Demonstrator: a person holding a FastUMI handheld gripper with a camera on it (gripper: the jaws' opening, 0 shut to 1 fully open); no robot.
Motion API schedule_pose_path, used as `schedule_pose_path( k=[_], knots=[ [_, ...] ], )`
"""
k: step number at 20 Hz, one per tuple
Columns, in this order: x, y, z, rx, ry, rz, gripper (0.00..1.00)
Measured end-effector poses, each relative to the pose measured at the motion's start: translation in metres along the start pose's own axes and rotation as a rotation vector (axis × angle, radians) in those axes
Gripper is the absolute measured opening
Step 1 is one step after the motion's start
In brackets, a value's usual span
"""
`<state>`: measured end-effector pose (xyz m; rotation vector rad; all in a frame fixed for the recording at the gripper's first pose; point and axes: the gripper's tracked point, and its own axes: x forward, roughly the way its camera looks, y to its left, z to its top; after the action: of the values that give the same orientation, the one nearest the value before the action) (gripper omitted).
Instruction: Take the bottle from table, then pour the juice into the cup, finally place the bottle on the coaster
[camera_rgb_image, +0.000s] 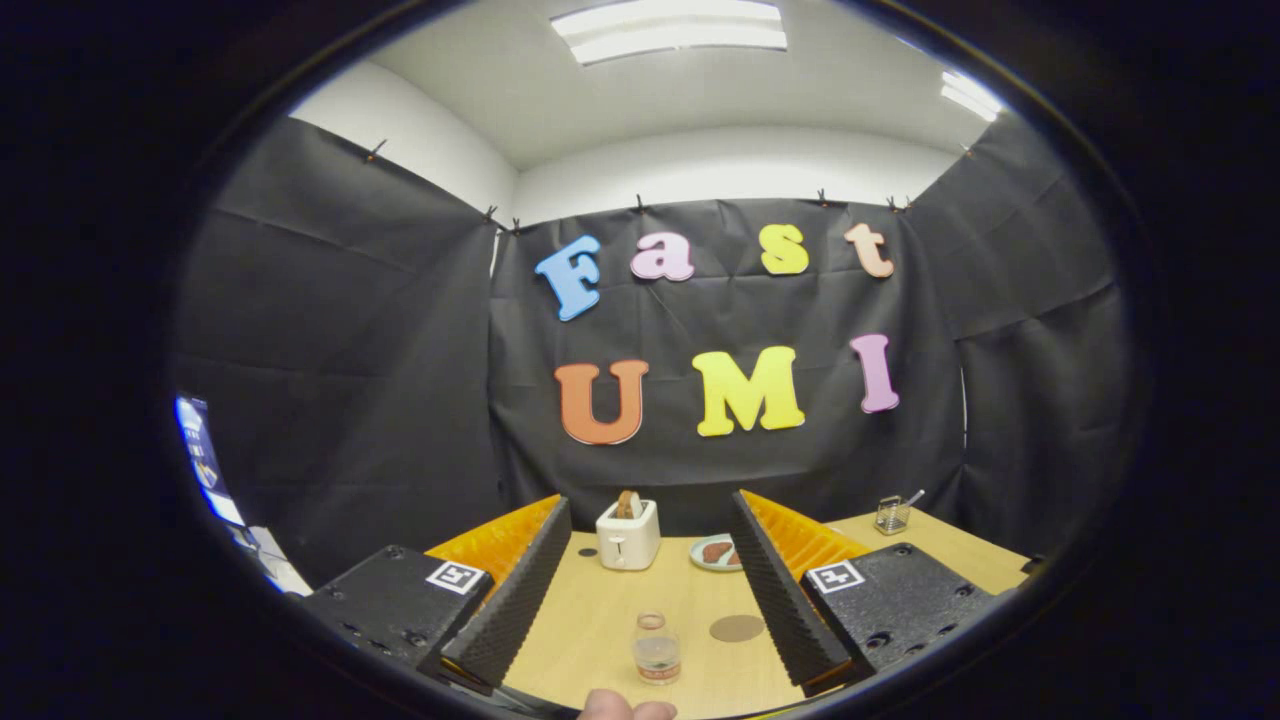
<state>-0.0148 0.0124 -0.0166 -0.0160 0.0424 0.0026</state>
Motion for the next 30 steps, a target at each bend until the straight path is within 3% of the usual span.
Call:
schedule_pose_path(
  k=[8, 14, 23, 30],
  knots=[
    [-0.009, 0.006, -0.013, 0.025, 0.030, -0.009, 1.00],
    [-0.025, 0.023, -0.030, 0.028, 0.027, 0.032, 1.00],
    [-0.039, 0.026, -0.098, 0.058, 0.051, 0.051, 1.00],
    [-0.032, 0.000, -0.162, 0.053, 0.086, 0.005, 1.00]
  ],
)
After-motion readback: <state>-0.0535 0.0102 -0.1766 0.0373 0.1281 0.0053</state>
